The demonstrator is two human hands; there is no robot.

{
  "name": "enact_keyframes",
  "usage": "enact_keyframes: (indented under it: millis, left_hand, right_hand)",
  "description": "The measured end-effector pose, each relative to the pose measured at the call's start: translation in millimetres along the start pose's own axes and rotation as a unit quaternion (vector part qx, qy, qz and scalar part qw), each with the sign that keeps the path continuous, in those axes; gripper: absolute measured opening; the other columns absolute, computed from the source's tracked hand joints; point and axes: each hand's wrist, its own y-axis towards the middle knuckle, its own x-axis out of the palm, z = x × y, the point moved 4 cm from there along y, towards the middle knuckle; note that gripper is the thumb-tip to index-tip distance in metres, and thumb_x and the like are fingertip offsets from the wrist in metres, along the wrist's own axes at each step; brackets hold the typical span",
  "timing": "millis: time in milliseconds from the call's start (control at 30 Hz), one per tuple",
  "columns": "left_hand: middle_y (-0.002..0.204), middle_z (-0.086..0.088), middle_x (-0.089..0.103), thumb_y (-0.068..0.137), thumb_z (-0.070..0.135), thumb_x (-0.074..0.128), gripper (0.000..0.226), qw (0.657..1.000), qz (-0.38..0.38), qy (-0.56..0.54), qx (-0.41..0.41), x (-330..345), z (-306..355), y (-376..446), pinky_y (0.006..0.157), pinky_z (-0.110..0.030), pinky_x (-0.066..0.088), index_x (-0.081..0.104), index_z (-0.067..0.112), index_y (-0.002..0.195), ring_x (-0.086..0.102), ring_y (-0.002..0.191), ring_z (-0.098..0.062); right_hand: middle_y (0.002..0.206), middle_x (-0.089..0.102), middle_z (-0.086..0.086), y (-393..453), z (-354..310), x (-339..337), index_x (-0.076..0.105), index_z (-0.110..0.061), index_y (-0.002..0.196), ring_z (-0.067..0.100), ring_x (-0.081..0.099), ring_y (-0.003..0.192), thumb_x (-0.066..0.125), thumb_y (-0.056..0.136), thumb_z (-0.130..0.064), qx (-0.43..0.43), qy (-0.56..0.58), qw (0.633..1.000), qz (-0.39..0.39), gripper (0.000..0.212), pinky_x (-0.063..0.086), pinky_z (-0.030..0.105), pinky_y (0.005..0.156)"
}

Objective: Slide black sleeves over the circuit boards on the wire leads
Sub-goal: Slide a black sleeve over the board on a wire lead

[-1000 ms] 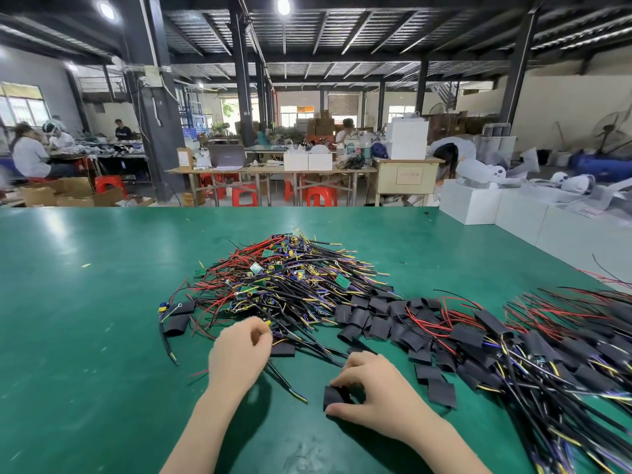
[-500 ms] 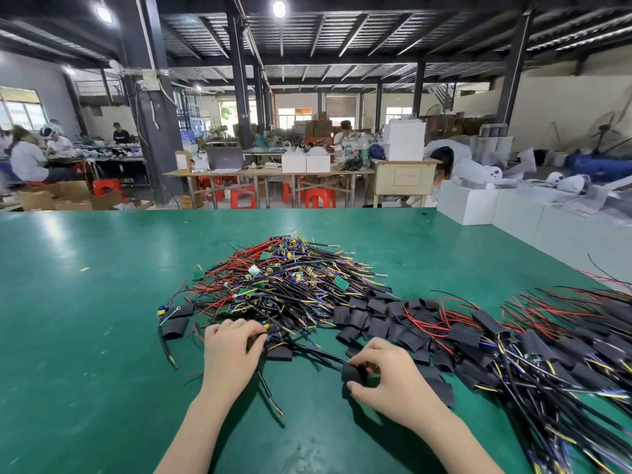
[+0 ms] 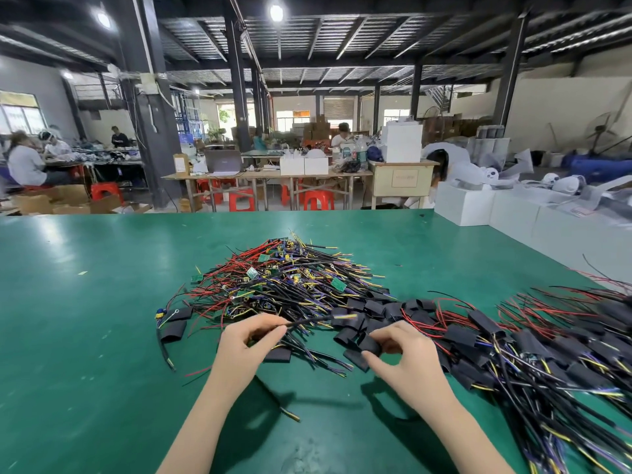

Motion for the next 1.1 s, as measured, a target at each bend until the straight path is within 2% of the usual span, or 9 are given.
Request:
enact_keyframes:
  millis: [267,467,567,667,800,933,1000,1100]
  left_hand:
    - [0.079,0.013,0.073,0.084,0.001,0.071,0.021,0.998,-0.021,0.051,0.002,3.8,8.1,-4.1,0.066,-0.010,0.043,0.076,0.021,0.081,0.061,0.067,0.001]
    - [0.077,0.015,0.072,0.082,0.004,0.074,0.024,0.996,-0.037,0.085,-0.002,11.7,13.2,-8.9,0.067,-0.009,0.045,0.074,0.027,0.078,0.065,0.070,-0.002]
    - [0.076,0.017,0.072,0.082,0.005,0.074,0.020,0.992,-0.051,0.119,0.011,19.6,14.8,-11.5,0.070,-0.008,0.045,0.076,0.025,0.080,0.066,0.075,-0.001]
    - [0.078,0.018,0.071,0.082,0.007,0.074,0.016,0.988,-0.063,0.142,0.020,25.2,16.0,-13.2,0.071,-0.012,0.047,0.075,0.023,0.081,0.066,0.078,-0.002]
    - [0.072,0.021,0.069,0.082,0.011,0.072,0.014,0.981,-0.070,0.178,0.018,32.0,17.0,-16.0,0.067,-0.016,0.048,0.074,0.024,0.078,0.064,0.071,-0.002]
    - [0.065,0.018,0.068,0.081,0.008,0.072,0.016,0.984,-0.080,0.159,0.014,34.3,19.3,-15.1,0.059,-0.011,0.041,0.073,0.022,0.073,0.060,0.061,-0.007]
    - [0.066,0.013,0.069,0.082,0.008,0.072,0.017,0.986,-0.081,0.144,0.010,33.8,19.9,-14.6,0.059,-0.016,0.045,0.073,0.023,0.073,0.061,0.062,-0.012]
    - [0.068,0.017,0.069,0.082,0.009,0.072,0.014,0.985,-0.084,0.147,0.014,35.2,21.1,-16.9,0.061,-0.010,0.044,0.075,0.022,0.077,0.062,0.065,-0.006]
  right_hand:
    - [0.084,0.063,-0.008,2.8,-1.0,-4.7,0.070,-0.018,0.087,0.008,0.061,0.076,0.082,0.068,-0.009,-0.046,0.009,0.999,0.017,0.025,0.051,0.028,0.071]
    - [0.090,0.060,-0.010,-0.5,-6.7,-1.5,0.069,-0.018,0.092,0.001,0.058,0.082,0.081,0.070,-0.010,-0.081,0.003,0.997,-0.002,0.026,0.048,0.018,0.076]
    - [0.094,0.059,-0.009,-3.4,-8.9,1.5,0.066,-0.019,0.097,0.010,0.057,0.085,0.076,0.075,-0.021,-0.106,-0.072,0.991,-0.042,0.023,0.046,0.024,0.081]
    - [0.089,0.061,-0.005,-3.4,-11.4,3.3,0.067,-0.017,0.092,0.019,0.058,0.077,0.076,0.072,-0.023,-0.146,-0.161,0.974,-0.057,0.023,0.048,0.032,0.075]
    - [0.082,0.061,-0.006,-1.9,-12.2,3.5,0.066,-0.018,0.083,0.019,0.058,0.072,0.080,0.063,-0.023,-0.150,-0.208,0.965,-0.053,0.025,0.049,0.031,0.073]
    - [0.075,0.059,-0.009,-2.5,-12.3,6.3,0.065,-0.023,0.075,0.018,0.059,0.073,0.078,0.056,-0.033,-0.162,-0.281,0.944,-0.060,0.025,0.036,0.030,0.076]
    - [0.074,0.059,-0.009,-3.3,-12.7,8.5,0.064,-0.024,0.072,0.018,0.059,0.074,0.076,0.057,-0.034,-0.168,-0.294,0.939,-0.064,0.022,0.032,0.031,0.075]
    - [0.072,0.058,-0.009,-4.4,-13.4,11.7,0.063,-0.024,0.070,0.018,0.059,0.073,0.075,0.057,-0.033,-0.166,-0.294,0.939,-0.071,0.020,0.032,0.030,0.075]
